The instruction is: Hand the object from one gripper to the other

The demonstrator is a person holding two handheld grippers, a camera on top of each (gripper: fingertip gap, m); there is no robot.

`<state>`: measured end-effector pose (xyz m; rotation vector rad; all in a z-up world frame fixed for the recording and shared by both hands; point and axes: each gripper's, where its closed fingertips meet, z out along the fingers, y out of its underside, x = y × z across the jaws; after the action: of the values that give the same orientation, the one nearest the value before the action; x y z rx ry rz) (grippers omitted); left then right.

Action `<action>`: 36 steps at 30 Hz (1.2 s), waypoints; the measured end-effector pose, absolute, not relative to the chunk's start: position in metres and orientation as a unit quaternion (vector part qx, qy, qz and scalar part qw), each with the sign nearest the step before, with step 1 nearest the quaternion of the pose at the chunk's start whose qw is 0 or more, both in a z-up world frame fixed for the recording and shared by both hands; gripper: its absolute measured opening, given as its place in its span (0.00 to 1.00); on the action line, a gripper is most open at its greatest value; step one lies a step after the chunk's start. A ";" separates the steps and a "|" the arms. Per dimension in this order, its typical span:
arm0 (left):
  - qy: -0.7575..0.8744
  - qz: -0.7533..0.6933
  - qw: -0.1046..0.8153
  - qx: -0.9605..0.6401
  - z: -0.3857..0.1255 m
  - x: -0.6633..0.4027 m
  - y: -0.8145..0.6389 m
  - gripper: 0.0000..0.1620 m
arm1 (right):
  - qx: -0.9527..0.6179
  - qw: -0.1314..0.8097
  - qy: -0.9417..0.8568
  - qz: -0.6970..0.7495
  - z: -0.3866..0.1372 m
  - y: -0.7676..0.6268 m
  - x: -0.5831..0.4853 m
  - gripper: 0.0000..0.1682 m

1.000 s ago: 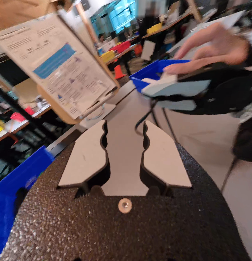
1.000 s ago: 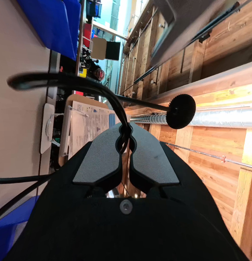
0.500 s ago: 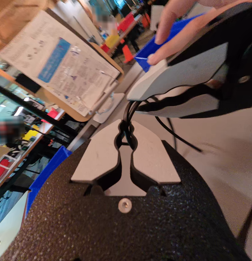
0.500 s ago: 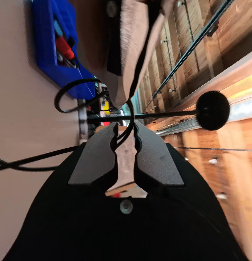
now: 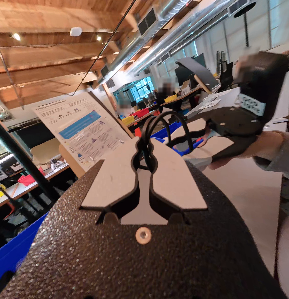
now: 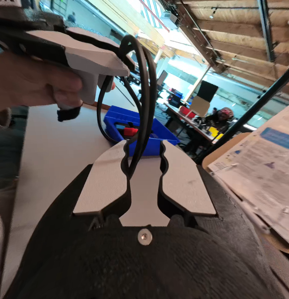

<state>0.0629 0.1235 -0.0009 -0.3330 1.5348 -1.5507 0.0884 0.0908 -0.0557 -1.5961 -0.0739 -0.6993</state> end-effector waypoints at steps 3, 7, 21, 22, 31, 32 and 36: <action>0.622 -0.643 0.429 -0.124 0.000 0.058 0.117 0.04 | -0.711 0.645 -0.035 -0.279 -0.059 0.090 0.087 0.03; 0.624 -0.609 0.460 -0.167 -0.005 0.072 0.133 0.04 | -0.712 0.630 -0.034 -0.308 -0.056 0.085 0.091 0.01; 0.743 -0.512 0.382 -0.200 -0.069 0.092 0.120 0.23 | -0.706 0.279 -0.080 -0.646 -0.063 0.038 0.149 0.00; 0.747 -0.502 0.391 -0.191 -0.069 0.091 0.118 0.24 | -0.706 0.275 -0.083 -0.647 -0.064 0.039 0.149 0.00; 0.768 -0.477 0.397 -0.159 -0.085 0.089 0.093 0.25 | -0.704 0.294 -0.107 -0.638 -0.066 0.050 0.138 0.00; 0.770 -0.471 0.400 -0.161 -0.087 0.091 0.093 0.25 | -0.701 0.295 -0.113 -0.640 -0.066 0.052 0.136 0.00; 0.775 -0.438 0.424 -0.164 -0.094 0.097 0.095 0.25 | -0.683 0.332 -0.164 -0.630 -0.064 0.067 0.120 0.00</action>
<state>0.0975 0.0948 -0.0942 -0.4114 1.9399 -1.0959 0.1201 0.0674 -0.0638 -1.7839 -0.4284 -1.6456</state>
